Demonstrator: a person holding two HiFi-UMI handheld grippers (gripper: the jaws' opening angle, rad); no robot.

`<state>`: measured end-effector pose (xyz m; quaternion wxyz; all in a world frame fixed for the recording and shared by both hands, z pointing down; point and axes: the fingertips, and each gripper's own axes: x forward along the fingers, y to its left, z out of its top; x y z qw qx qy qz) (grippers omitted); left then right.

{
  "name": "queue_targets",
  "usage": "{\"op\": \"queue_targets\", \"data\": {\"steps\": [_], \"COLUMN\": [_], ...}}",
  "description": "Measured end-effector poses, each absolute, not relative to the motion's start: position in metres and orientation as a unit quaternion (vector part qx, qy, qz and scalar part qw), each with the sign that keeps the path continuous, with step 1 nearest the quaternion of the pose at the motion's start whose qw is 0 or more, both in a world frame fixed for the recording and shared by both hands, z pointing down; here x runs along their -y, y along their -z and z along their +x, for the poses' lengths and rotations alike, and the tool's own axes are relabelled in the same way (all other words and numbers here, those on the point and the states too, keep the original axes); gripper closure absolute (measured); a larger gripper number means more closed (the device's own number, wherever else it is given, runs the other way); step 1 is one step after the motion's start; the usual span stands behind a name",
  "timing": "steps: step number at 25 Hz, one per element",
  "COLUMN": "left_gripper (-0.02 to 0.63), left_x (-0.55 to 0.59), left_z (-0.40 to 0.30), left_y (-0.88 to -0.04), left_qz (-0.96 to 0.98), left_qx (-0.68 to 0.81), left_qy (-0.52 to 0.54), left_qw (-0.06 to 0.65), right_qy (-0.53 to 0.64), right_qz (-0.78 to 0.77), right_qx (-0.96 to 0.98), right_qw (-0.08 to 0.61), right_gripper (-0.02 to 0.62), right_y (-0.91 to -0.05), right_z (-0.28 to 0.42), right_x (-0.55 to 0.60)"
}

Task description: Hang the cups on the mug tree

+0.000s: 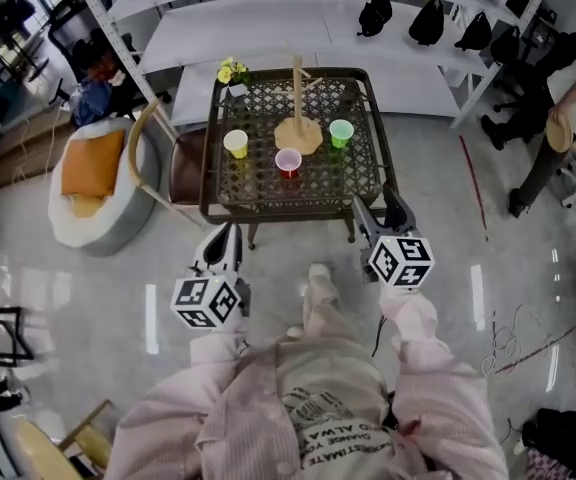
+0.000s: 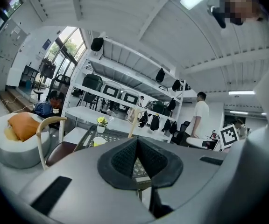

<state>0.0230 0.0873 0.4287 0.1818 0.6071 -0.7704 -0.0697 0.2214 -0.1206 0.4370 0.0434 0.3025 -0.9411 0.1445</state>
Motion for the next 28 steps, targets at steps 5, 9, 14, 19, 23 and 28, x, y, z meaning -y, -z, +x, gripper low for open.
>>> {"op": "queue_targets", "data": {"steps": [5,9,14,19,23,28], "left_gripper": [0.607,0.607,0.607,0.607,0.607,0.607], "left_x": [-0.039,-0.004,0.031,0.062,0.089,0.110], "left_z": [-0.004,-0.013,-0.018,-0.010,-0.001,-0.006], "left_y": [-0.431,-0.435,-0.449,-0.467,-0.477,-0.488], "left_qz": [0.596,0.592,0.586,0.589,0.596,0.591], "left_qx": [0.777,0.777,0.778,0.769,0.759,0.760], "left_qy": [0.076,0.077,0.073,0.078,0.076,0.067], "left_qw": [0.188,0.199,0.215,0.235,0.251,0.263], "right_qy": [-0.149,-0.152,-0.158,-0.156,-0.163,-0.158], "right_qz": [0.289,0.276,0.264,0.249,0.239,0.222], "right_qx": [0.944,0.946,0.946,0.947,0.946,0.947], "right_qw": [0.057,0.073,0.098,0.134,0.149,0.169], "right_gripper": [0.321,0.321,0.321,0.321,0.321,0.321], "right_y": [-0.447,-0.457,-0.482,-0.514,-0.531,-0.546], "right_z": [0.192,0.172,0.154,0.145,0.136,0.119], "right_x": [0.171,0.204,0.237,0.260,0.274,0.289]}}
